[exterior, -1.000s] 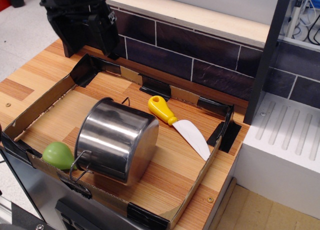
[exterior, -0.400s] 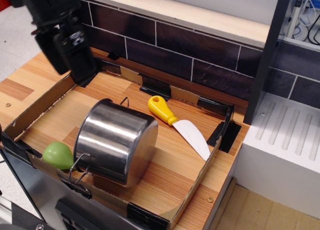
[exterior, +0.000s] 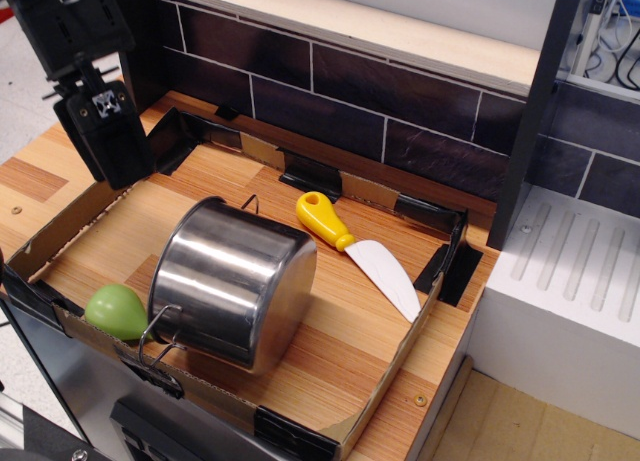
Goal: Upright metal pot
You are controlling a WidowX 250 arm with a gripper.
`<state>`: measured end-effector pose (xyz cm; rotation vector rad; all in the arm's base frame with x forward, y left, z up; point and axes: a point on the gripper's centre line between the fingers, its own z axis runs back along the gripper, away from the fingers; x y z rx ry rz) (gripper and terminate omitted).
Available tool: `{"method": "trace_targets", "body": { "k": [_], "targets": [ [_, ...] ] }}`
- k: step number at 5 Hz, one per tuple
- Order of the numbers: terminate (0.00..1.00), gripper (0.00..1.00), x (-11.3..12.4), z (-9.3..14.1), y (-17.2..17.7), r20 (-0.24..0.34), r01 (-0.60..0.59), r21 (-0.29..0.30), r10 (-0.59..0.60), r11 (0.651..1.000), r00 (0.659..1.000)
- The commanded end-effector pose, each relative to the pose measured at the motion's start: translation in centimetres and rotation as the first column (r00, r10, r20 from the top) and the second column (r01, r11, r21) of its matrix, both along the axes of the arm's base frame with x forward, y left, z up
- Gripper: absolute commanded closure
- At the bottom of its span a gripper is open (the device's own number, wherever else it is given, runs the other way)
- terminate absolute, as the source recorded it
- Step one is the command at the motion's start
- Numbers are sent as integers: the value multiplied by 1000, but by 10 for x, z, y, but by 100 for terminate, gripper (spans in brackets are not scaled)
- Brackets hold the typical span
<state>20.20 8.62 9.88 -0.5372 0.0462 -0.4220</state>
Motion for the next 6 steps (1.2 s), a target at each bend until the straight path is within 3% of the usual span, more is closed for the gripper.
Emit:
{"method": "trace_targets", "body": {
  "k": [1, 3, 4, 5, 6],
  "targets": [
    [0, 0, -3, -9, -12, 26, 79, -46, -78, 996, 997],
    [0, 0, -15, -23, -36, 2, 132, -92, -132, 987, 991],
    [0, 0, -15, -29, -44, -2, 154, -83, -155, 985, 988],
    [0, 100, -12, -36, -47, 15, 181, -79, -180, 980, 984],
    [0, 100, -16, -40, -52, 22, 211, -80, -210, 974, 977]
  ]
}}
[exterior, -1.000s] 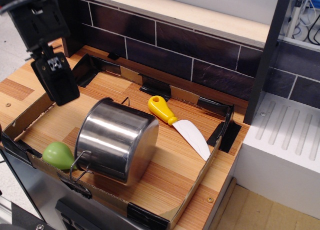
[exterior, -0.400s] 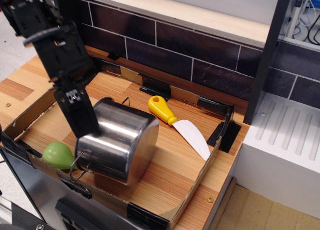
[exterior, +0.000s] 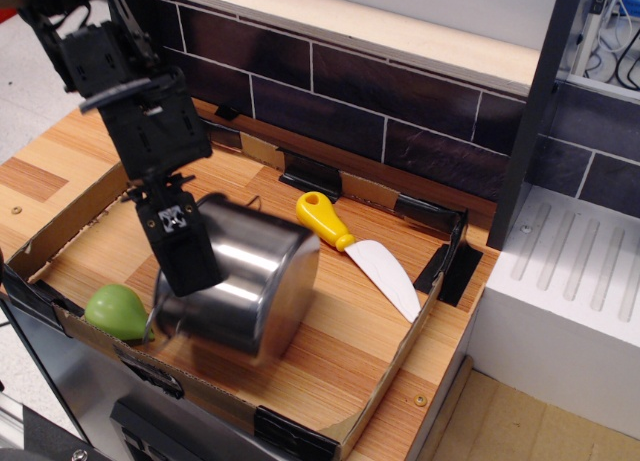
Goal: Upright metal pot
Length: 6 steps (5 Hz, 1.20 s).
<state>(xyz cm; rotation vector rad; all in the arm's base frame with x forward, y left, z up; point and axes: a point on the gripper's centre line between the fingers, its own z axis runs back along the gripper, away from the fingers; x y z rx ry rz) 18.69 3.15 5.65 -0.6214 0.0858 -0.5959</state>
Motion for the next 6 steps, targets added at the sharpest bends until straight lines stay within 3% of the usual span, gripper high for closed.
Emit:
{"method": "trace_targets", "body": {
  "k": [1, 2, 3, 4, 5, 6],
  "targets": [
    [0, 100, -7, 0, -1, 14, 53, 1, -53, 999, 998],
    [0, 100, -9, 1, -1, 8, 49, 12, -49, 999, 999],
    [0, 100, -4, 7, 5, 41, 15, 152, -21, 988, 999],
    [0, 100, 2, 20, 13, 194, -61, 389, -17, 919, 981],
    [0, 100, 8, 30, 18, 304, -147, 592, -50, 793, 951],
    [0, 100, 7, 26, 19, 252, -106, 673, -91, 732, 964]
  ]
}}
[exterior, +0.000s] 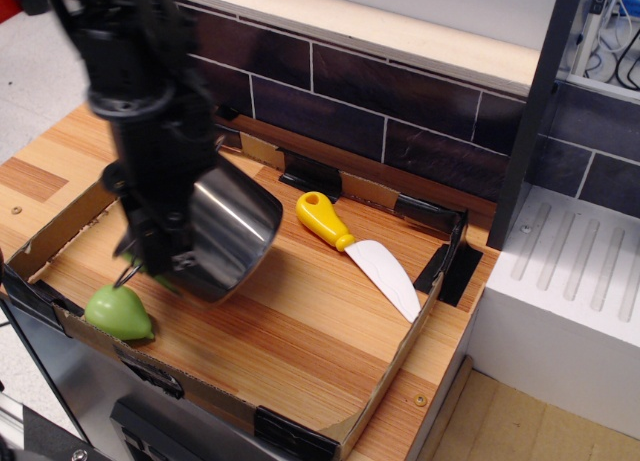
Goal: Upright metal pot
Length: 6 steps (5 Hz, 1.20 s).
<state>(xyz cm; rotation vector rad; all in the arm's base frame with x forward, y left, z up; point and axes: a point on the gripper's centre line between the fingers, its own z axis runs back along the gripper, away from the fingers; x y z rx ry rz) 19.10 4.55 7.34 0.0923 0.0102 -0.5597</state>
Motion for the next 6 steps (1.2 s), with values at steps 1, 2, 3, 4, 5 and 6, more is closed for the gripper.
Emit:
{"method": "trace_targets", "body": {
  "k": [1, 2, 3, 4, 5, 6],
  "targets": [
    [0, 100, 3, 12, 0, -41, 5, 159, 2, 987, 999],
    [0, 100, 1, 14, -8, -58, 6, 148, 3, 989, 998],
    [0, 100, -1, 10, -10, -48, 21, 128, -15, 992, 999],
    [0, 100, 4, 11, -8, -6, -4, 103, 5, 995, 1000],
    [0, 0, 9, 36, -7, 84, -11, 27, 9, 1000, 996],
    [0, 0, 17, 78, -6, 175, -27, -32, 32, 999, 984]
  ]
}}
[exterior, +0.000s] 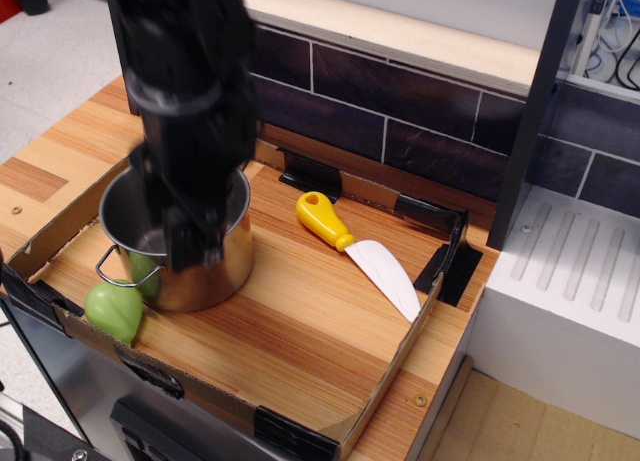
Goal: Upright metal pot
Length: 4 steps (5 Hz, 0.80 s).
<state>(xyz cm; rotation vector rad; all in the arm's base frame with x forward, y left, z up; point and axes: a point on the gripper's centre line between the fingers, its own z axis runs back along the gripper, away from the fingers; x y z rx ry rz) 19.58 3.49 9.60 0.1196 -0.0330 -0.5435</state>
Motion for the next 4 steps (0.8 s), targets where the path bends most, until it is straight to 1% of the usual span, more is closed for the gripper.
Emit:
{"method": "trace_targets", "body": {
  "k": [1, 2, 3, 4],
  "targets": [
    [0, 0, 25, 96, 7, 210, -64, -64, 76, 996, 975],
    [0, 0, 48, 117, 13, 248, -147, -86, 164, 985, 955],
    [0, 0, 48, 117, 13, 248, -147, -86, 164, 985, 955],
    [100, 0, 48, 117, 13, 248, -147, -86, 164, 985, 955]
  ]
}}
